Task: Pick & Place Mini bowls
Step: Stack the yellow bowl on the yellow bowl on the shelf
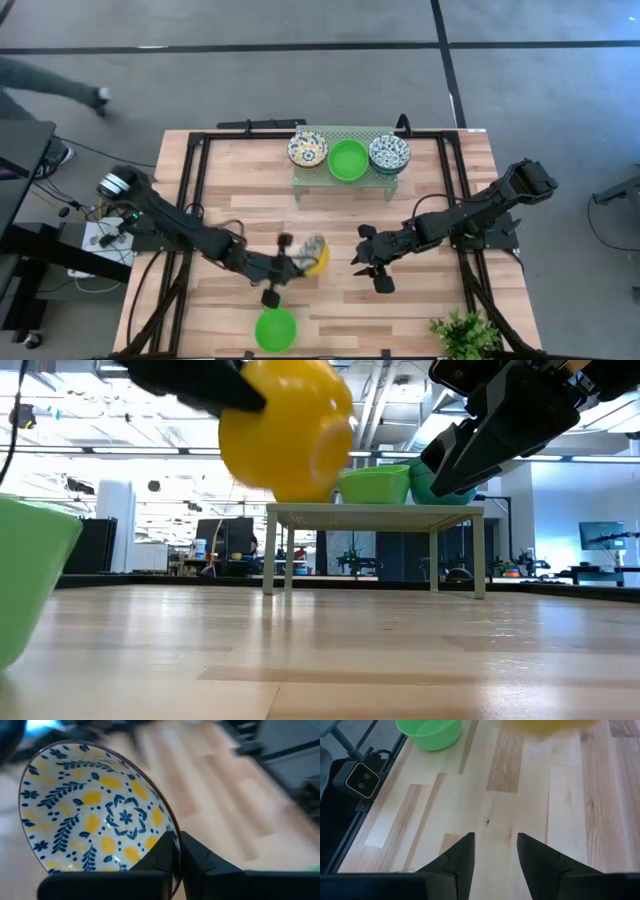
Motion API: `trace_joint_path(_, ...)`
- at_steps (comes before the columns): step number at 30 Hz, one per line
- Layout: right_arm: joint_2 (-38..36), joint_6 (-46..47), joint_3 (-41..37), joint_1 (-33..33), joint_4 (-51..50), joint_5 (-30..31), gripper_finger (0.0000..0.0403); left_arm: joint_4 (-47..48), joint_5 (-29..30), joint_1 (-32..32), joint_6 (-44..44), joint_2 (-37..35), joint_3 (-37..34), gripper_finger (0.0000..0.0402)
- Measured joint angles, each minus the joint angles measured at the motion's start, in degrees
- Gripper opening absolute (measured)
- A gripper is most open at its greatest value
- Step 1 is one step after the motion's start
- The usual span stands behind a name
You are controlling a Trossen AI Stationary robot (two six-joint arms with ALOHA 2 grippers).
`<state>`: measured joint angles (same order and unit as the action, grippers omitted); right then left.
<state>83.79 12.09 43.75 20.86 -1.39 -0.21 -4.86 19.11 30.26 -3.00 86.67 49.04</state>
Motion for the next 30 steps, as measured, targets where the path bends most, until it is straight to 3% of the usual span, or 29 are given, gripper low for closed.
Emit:
trace_joint_path(3, 0.0, 0.0, 0.0, 0.0, 0.0, 0.0, 0.014, 4.2, 8.6, -0.4, -5.8, -7.3, -0.2, 0.0012)
trace_joint_path(7, 0.0, -0.2, 0.0, 0.0, 0.1, 0.0, 0.0139, 3.6, 20.2, -2.6, -20.7, -15.3, 0.1, 0.0016)
trace_joint_path(11, 0.0, -0.6, 0.0, 0.0, 0.1, 0.0, 0.0141, 4.4, 22.6, -9.2, -31.6, -20.1, 1.6, 0.0012)
trace_joint_path(15, 0.0, -0.6, 0.0, 0.0, 0.1, 0.1, 0.0141, 10.5, 19.2, -18.3, -37.0, -20.7, 6.4, 0.0012)
trace_joint_path(21, 0.0, -0.6, 0.0, 0.0, 0.1, 0.2, 0.0139, 26.7, 7.6, -31.0, -41.2, -16.6, 14.1, 0.0012)
trace_joint_path(30, 0.0, -0.6, 0.0, 0.0, 0.1, 0.2, 0.0139, 30.1, -5.7, -41.5, -46.3, -10.5, 16.9, 0.0012)
